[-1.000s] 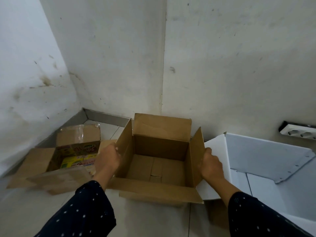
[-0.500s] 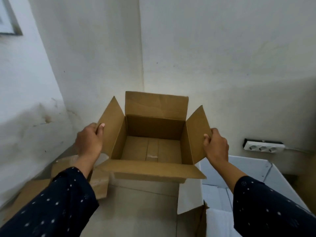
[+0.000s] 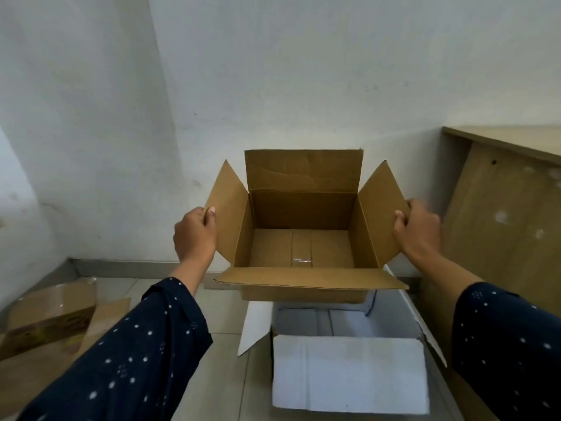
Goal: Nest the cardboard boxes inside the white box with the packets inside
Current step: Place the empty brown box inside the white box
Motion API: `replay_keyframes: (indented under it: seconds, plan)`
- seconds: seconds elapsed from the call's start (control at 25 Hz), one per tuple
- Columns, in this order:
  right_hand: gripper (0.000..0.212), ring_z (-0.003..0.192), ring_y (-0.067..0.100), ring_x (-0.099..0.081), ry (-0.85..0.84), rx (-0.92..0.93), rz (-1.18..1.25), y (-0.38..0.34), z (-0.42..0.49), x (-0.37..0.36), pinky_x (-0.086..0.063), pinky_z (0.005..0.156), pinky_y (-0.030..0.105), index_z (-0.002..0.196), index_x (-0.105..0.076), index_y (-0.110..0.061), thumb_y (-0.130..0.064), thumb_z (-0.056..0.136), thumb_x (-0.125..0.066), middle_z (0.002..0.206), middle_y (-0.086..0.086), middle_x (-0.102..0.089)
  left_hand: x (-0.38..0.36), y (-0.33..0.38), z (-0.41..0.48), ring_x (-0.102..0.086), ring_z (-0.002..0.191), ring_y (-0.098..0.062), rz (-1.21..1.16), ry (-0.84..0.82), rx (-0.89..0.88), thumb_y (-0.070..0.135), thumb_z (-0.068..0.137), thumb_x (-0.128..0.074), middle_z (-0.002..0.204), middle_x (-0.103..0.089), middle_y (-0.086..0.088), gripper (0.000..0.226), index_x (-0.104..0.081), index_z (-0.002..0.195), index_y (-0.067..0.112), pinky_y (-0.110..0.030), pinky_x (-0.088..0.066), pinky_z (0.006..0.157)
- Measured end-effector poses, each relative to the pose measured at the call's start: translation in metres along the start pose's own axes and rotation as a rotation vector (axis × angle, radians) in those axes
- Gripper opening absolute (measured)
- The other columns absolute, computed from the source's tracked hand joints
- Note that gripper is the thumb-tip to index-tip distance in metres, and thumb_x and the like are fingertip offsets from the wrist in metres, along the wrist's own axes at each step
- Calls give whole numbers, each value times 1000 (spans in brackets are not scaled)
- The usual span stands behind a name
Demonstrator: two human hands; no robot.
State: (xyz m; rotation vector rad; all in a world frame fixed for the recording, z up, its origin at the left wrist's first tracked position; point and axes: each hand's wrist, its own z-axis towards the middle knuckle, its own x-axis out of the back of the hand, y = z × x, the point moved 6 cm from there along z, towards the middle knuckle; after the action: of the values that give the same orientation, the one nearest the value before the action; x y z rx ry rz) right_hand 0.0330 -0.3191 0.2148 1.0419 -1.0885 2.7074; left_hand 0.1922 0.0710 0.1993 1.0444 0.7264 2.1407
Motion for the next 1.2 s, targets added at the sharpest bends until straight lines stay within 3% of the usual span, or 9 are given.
replay_keyframes:
  seconds: [0.2,0.48,0.64,0.92,1.04,1.2]
  plan:
    - [29,64,24,-60,-96,-68,-36,78,2,-1,-54,59,37,124,-52,-3,-15,99,-46,84,15,-62,-72,6,-52,-47,51,-10,9,-85,85,36,98,-43,63,-54,-1,37,-57,73,12,-21,-32,46]
    - [27,71,22,-58,-207,-203,-130,167,-1,-49,-45,60,31,120,-53,0,-13,99,-44,84,11,-57,-155,-10,-94,-56,59,-14,76,-235,137,38,98,-42,76,-64,-5,35,-63,86,12,-21,-36,48]
    - [26,73,28,-62,-274,-226,-186,202,-10,-85,-46,60,33,118,-55,0,-13,98,-45,89,19,-64,-185,-40,-116,-54,62,-16,156,-298,172,39,98,-41,77,-63,-4,36,-64,90,12,-23,-36,50]
    - [25,79,28,-65,-352,-297,-207,246,-30,-132,-56,70,41,118,-55,-8,-20,97,-48,94,15,-66,-222,-82,-139,-60,76,-23,232,-439,216,33,97,-47,88,-68,-8,26,-63,91,13,-28,-40,60]
    - [28,93,33,-66,-431,-328,-217,251,-41,-146,-59,77,46,123,-55,-14,-17,96,-51,109,16,-65,-230,-96,-148,-62,89,-25,260,-523,248,18,94,-55,104,-69,-9,15,-67,102,14,-30,-45,70]
    - [32,106,32,-63,-470,-325,-250,253,-50,-153,-57,85,47,126,-56,-15,-18,94,-55,122,13,-63,-231,-106,-152,-56,86,-19,245,-559,256,17,90,-60,108,-68,-8,15,-66,104,18,-29,-46,71]
